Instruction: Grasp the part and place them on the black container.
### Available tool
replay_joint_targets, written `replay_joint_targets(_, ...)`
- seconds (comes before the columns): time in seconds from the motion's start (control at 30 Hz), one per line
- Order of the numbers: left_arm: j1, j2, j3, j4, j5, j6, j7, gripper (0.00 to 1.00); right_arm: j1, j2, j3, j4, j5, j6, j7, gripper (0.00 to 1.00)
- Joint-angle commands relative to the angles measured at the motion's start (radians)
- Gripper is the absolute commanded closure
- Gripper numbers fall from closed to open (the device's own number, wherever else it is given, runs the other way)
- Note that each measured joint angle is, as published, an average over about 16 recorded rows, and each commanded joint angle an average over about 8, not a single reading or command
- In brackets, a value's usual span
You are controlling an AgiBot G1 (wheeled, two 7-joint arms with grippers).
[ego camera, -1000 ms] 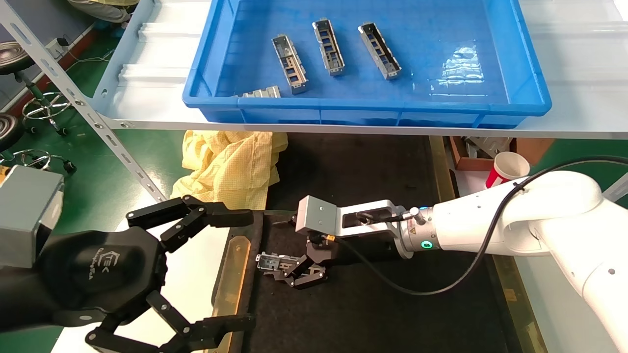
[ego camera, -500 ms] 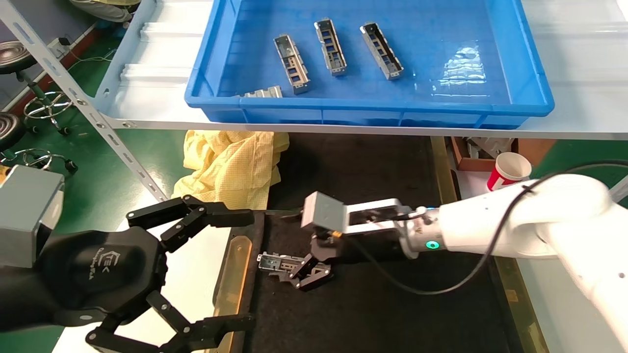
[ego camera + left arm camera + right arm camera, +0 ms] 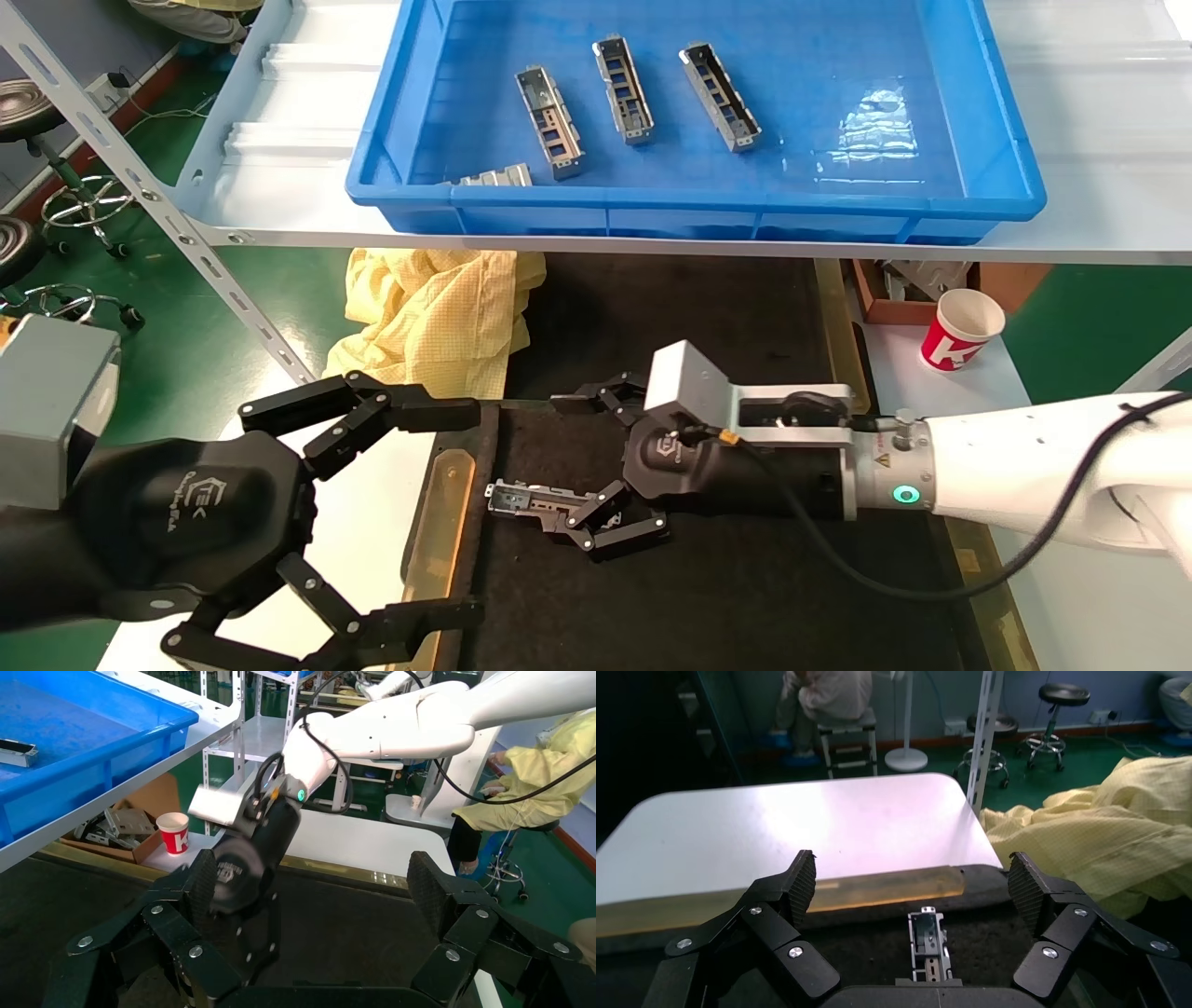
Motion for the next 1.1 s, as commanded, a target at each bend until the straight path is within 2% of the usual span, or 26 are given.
replay_joint_targets(0.03, 0.000, 0.000, 0.000, 0.000, 0.000, 0.000, 0.000, 0.00, -0.018, 0.024, 0.027, 0.032, 0.006, -0.009, 0.019, 0.00)
replay_joint_targets(1.1, 0.000, 0.000, 0.001, 0.000, -0.001, 0.000, 0.000, 0.00, -0.306, 0.407, 0.467, 0.542, 0.106, -0.147, 0.318, 0.00)
